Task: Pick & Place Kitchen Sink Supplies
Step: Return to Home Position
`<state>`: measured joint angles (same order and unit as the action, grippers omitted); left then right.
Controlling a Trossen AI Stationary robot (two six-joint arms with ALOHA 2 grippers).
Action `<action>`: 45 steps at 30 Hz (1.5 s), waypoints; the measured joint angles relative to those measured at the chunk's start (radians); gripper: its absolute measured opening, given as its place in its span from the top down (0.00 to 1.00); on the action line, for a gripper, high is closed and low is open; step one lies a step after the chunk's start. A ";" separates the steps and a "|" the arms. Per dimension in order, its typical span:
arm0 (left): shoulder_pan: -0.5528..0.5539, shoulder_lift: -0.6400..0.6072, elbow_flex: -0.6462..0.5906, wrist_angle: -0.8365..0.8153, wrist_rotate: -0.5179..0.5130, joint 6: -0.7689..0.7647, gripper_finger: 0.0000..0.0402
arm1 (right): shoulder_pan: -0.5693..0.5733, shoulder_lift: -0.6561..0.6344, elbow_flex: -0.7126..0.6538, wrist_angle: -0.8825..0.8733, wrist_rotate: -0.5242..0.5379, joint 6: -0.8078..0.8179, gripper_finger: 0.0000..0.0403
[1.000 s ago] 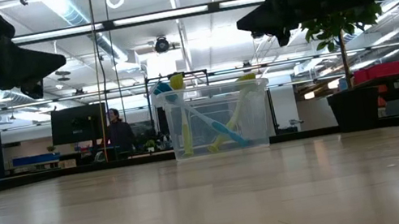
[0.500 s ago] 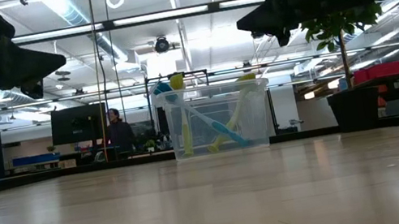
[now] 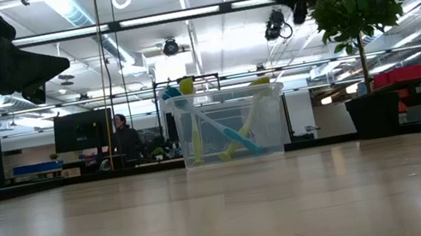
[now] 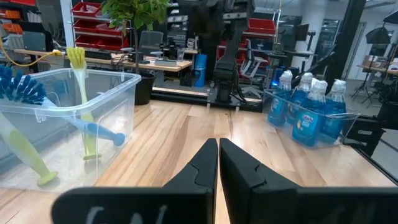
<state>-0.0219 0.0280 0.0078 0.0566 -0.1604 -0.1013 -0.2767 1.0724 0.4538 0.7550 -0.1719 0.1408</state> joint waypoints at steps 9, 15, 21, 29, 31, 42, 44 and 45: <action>0.000 0.000 0.000 0.000 0.000 0.000 0.95 | 0.177 -0.210 -0.129 0.072 0.136 -0.130 0.93; 0.000 0.000 0.000 0.000 0.000 0.000 0.95 | 0.261 -0.317 -0.233 0.129 0.126 -0.199 0.93; 0.000 0.000 0.000 0.000 0.000 0.000 0.95 | 0.297 -0.423 -0.324 0.173 0.133 -0.202 0.93; 0.000 0.000 0.000 0.000 0.000 0.000 0.95 | 0.320 -0.550 -0.373 0.066 0.128 -0.163 0.93; 0.000 0.000 0.000 0.000 0.000 0.000 0.95 | 0.320 -0.578 -0.373 0.026 0.128 -0.166 0.93; 0.000 0.000 0.000 0.000 0.000 0.000 0.95 | 0.315 -0.700 -0.391 -0.152 0.130 -0.202 0.93; 0.000 0.000 0.000 0.000 0.000 0.000 0.95 | 0.315 -0.733 -0.430 -0.117 0.130 -0.202 0.93; 0.000 0.000 0.000 0.000 0.000 0.000 0.95 | 0.315 -0.743 -0.442 -0.098 0.132 -0.202 0.93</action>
<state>-0.0216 0.0280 0.0078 0.0563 -0.1604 -0.1013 0.0383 0.3296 0.0117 0.6574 -0.0395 -0.0616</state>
